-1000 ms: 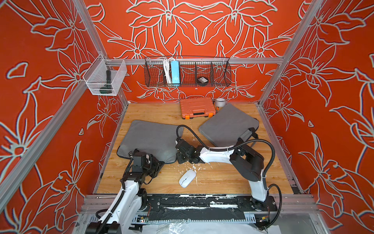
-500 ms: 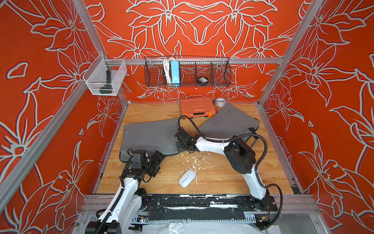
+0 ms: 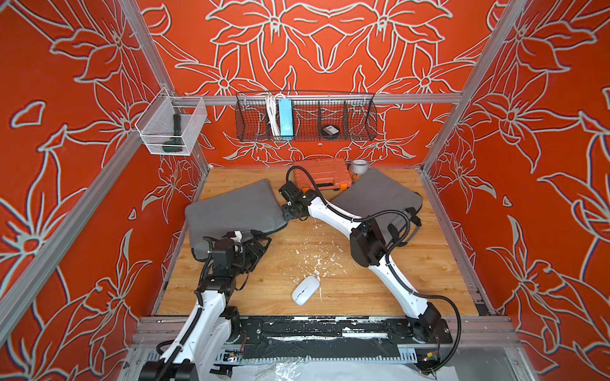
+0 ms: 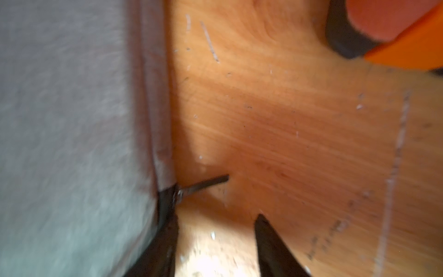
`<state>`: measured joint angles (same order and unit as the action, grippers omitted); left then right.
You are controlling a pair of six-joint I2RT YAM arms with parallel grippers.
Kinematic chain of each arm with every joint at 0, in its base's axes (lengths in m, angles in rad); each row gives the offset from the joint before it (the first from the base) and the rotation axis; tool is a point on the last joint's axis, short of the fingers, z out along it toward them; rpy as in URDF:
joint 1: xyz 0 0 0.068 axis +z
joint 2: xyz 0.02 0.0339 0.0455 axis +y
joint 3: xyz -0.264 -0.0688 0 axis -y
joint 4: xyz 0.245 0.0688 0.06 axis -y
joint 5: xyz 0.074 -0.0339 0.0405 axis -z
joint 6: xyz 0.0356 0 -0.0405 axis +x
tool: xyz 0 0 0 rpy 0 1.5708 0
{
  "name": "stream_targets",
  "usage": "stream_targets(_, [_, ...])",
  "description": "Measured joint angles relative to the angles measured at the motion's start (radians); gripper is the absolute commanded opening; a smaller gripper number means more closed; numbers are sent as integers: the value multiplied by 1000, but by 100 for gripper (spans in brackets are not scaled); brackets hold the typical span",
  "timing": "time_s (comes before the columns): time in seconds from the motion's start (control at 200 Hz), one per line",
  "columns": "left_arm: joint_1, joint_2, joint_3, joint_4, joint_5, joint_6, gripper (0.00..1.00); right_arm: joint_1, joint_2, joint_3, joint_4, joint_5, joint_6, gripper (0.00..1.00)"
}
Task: Put the mouse into the laptop bag
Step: Zip the zipper on the zippered laptop bag, then move the zippered laptop bag to the center of the board.
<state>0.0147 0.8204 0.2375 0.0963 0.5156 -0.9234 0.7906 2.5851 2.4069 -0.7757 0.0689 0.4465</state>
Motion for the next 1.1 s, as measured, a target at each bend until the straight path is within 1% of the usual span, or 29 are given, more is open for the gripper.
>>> stream_targets(0.065, [-39, 91, 9, 65, -6, 6, 88, 2, -64, -69, -9, 13, -21, 66])
stream_targets(0.125, [-74, 188, 29, 110, -16, 13, 86, 4, -164, -188, -2, 29, -37, 70])
stream_targets(0.245, [-121, 353, 97, 178, -32, 37, 86, 6, -449, -484, 33, 74, -37, 74])
stream_targets(0.44, [-142, 520, 213, 259, -79, 74, 85, 5, -954, -969, 192, 134, 4, 82])
stream_targets(0.535, [-146, 644, 285, 292, -78, 90, 83, 2, -1150, -1176, 245, 161, 29, 85])
stream_targets(0.596, [-147, 732, 336, 309, -76, 96, 83, 2, -1243, -1286, 267, 179, 42, 87])
stream_targets(0.721, [-148, 872, 444, 301, -66, 101, 83, 1, -1382, -1458, 301, 201, 67, 91])
stream_targets(0.801, [-149, 940, 542, 277, -92, 116, 83, -3, -1441, -1529, 322, 215, 81, 91])
stream_targets(0.926, [-122, 1046, 690, 229, -126, 124, 83, -14, -1495, -1613, 365, 224, 98, 92])
stream_targets(1.011, [-85, 1128, 808, 195, -134, 125, 83, -26, -1514, -1661, 385, 232, 111, 93])
stream_targets(1.101, [-47, 1187, 898, 172, -135, 126, 83, -42, -1522, -1696, 398, 240, 117, 94])
